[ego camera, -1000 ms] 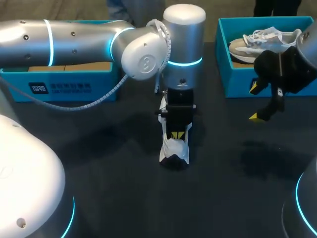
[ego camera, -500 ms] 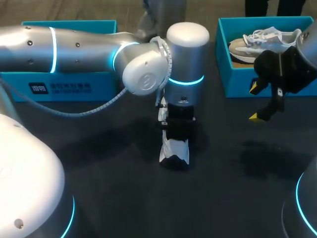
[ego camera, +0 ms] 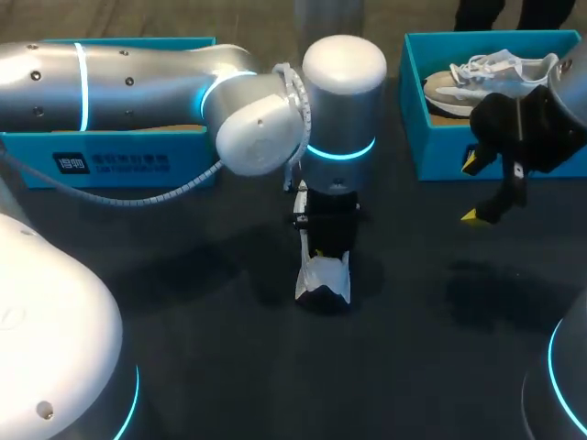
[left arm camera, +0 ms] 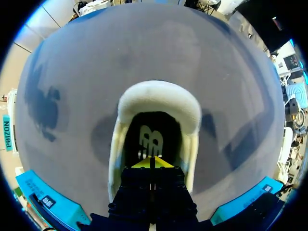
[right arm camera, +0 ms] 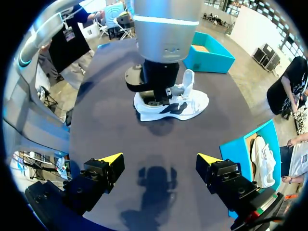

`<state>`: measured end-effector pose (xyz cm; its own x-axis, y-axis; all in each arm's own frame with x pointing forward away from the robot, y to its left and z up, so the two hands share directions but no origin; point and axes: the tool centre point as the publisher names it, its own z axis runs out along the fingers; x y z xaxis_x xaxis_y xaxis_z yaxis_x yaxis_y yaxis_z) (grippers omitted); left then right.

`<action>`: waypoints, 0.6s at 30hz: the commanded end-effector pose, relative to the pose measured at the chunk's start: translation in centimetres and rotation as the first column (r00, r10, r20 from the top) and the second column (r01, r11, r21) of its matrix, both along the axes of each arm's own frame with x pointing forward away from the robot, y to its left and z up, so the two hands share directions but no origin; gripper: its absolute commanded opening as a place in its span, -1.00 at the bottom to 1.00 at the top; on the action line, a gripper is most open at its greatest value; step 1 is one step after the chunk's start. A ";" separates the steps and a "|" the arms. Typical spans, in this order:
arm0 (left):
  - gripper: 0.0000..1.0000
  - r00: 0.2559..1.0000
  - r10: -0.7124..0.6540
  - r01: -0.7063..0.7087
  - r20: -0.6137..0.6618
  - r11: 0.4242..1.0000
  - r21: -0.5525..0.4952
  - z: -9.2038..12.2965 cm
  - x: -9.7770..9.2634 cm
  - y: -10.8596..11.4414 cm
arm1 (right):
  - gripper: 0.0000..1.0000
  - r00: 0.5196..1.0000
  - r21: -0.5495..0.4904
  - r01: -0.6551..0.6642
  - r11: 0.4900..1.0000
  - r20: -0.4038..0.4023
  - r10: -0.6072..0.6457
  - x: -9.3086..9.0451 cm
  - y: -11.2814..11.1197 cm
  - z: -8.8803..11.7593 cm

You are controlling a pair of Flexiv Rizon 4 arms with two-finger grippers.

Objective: Take the shoe out of the shoebox, open the shoe tongue, remove and reinsert the insole, then place the shoe into the shoebox

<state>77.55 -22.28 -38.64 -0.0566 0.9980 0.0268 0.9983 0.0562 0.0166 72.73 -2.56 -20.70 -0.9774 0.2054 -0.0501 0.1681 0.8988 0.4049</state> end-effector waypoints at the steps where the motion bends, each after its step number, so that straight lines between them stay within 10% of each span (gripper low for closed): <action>1: -1.00 0.997 0.014 -0.015 0.079 1.000 0.007 -1.1 -0.6 -0.2 | 1.00 1.000 -0.002 0.002 1.000 0.001 -0.002 -0.1 0.0 -0.1; 7: -1.00 0.992 -0.002 -0.004 0.123 0.999 0.047 -1.4 -0.7 -0.2 | 1.00 1.000 -0.002 0.002 1.000 0.001 -0.002 -0.1 0.0 -0.1; 18: -1.00 0.948 0.009 -0.034 0.318 0.997 0.071 4.3 1.4 0.8 | 1.00 1.000 -0.002 0.002 1.000 0.001 -0.002 -0.1 0.0 -0.1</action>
<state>79.74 -21.92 -36.54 -0.0944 0.9922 0.0812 0.9500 0.0654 0.3053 72.73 -2.55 -20.70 -0.9774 0.2055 -0.0502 0.1682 0.8988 0.4048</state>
